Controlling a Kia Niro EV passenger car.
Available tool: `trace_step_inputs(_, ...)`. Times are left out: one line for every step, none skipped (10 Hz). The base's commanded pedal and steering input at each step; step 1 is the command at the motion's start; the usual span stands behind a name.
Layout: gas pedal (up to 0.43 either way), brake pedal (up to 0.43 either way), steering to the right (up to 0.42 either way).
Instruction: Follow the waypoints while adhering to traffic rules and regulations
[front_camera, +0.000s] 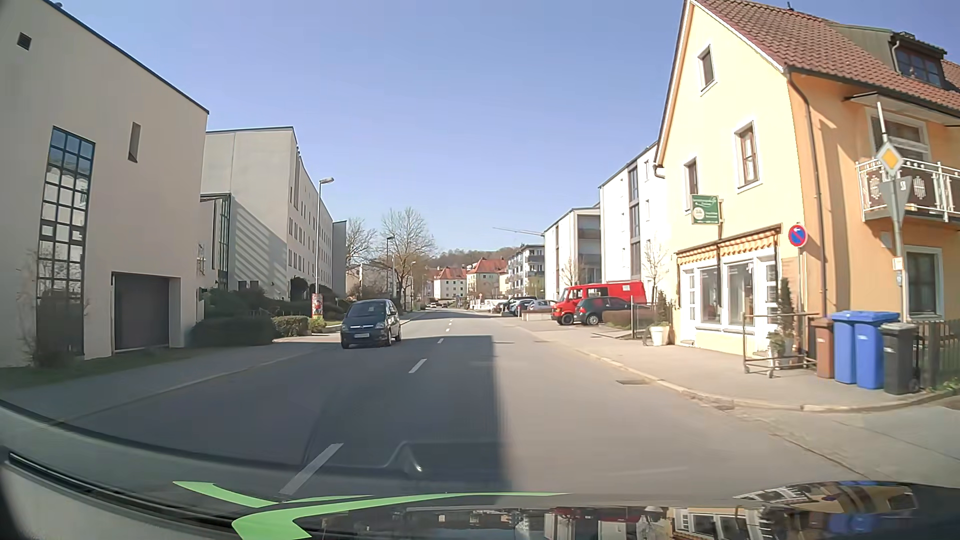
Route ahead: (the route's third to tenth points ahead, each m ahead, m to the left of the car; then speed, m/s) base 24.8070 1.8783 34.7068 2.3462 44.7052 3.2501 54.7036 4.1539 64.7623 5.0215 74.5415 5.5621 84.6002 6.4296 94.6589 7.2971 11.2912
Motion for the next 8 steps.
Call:
trace_step_inputs(0.098, 0.0, -0.015)
trace_step_inputs(0.098, 0.0, -0.012)
trace_step_inputs(0.098, 0.0, -0.011)
trace_step_inputs(0.098, 0.0, -0.011)
trace_step_inputs(0.098, 0.0, -0.011)
trace_step_inputs(0.098, 0.0, -0.011)
trace_step_inputs(0.098, 0.0, -0.011)
trace_step_inputs(0.098, 0.0, -0.011)
